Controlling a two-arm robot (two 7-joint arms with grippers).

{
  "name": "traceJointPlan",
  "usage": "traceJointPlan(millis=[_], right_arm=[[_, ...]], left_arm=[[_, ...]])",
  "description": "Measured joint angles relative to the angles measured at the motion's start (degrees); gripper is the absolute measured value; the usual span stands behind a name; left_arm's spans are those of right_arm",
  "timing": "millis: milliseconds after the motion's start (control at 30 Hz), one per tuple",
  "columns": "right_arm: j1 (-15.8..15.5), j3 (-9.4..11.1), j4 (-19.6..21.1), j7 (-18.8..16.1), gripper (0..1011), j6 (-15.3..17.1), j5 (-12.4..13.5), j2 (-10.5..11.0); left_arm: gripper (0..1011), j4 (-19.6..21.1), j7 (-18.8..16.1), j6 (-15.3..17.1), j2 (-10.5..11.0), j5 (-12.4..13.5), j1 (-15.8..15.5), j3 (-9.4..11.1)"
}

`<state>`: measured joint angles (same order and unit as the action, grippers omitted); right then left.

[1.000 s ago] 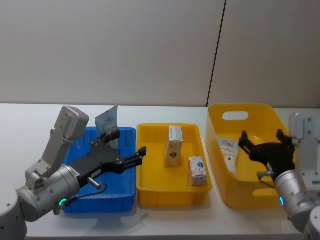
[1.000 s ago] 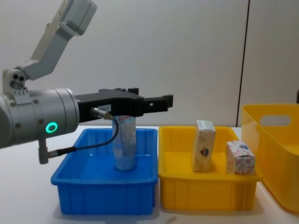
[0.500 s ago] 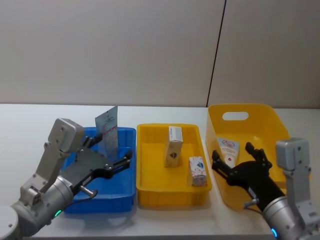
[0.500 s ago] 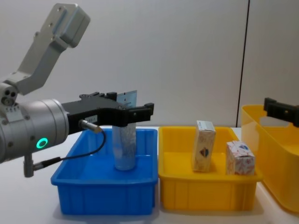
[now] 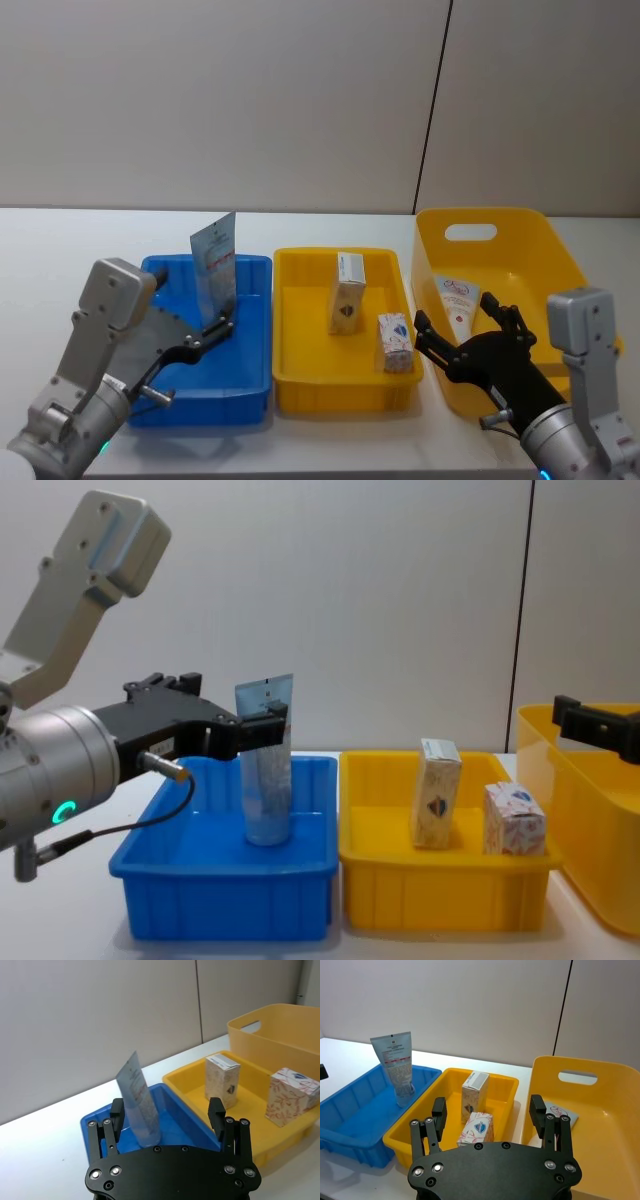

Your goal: Bimanual collaborative sorting of washing and personal care products

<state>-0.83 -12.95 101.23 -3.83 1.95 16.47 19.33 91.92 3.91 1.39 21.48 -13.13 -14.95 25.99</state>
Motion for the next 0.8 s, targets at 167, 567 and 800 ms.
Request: traceJointPlan(millis=[167,567,800], right_arm=[[-0.01,0.01,0.0,0.0,1003,-0.01,0.0,0.0],[0.03,0.05,0.15,0.04,1003,0.69,-0.02,-0.23],[1.03,-0.53,0.29,1.03,1003,4.21,-0.28,-1.26]], left_arm=[[1001,0.87,-2.21,-0.43,0.29,1.1,0.93,0.05],[1001,1.26,-3.28,-0.65,0.43,1.66,1.36,0.08],[1002,1.27,-3.29,-0.65,0.41,1.66,1.36,0.04]])
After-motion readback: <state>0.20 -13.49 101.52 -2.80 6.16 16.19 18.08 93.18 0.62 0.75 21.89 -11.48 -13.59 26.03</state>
